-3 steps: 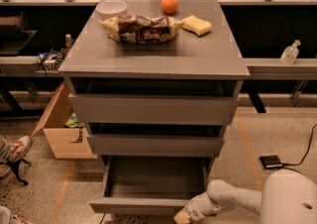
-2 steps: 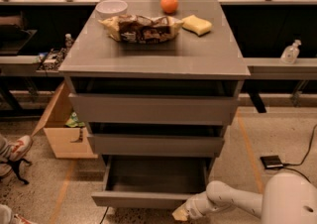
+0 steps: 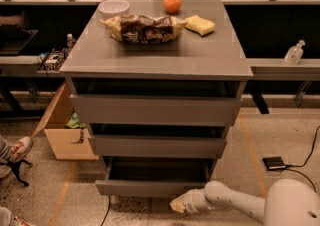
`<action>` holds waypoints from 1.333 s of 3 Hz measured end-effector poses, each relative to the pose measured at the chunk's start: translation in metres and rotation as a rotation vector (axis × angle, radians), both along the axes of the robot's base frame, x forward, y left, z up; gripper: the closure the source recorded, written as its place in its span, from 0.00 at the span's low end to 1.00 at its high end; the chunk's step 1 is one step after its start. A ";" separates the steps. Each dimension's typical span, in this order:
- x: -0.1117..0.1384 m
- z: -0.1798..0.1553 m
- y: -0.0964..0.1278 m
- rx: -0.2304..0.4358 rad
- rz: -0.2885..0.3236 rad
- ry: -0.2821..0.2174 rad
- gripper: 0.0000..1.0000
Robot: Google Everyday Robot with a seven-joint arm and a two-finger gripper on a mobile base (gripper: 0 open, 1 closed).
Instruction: Close bottom drawer
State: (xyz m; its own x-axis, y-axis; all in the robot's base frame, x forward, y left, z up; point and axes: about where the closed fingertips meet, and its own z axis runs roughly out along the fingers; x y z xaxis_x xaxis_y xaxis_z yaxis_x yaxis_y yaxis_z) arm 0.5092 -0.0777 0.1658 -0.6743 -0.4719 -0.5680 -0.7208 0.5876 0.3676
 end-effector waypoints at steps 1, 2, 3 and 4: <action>0.037 0.006 0.009 -0.002 -0.045 -0.103 1.00; 0.083 0.022 0.016 0.015 -0.095 -0.237 1.00; 0.103 0.029 0.019 0.030 -0.110 -0.291 1.00; 0.125 0.037 0.024 0.055 -0.119 -0.344 1.00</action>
Offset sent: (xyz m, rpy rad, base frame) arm 0.1435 0.0202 0.0485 0.0350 -0.4163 -0.1612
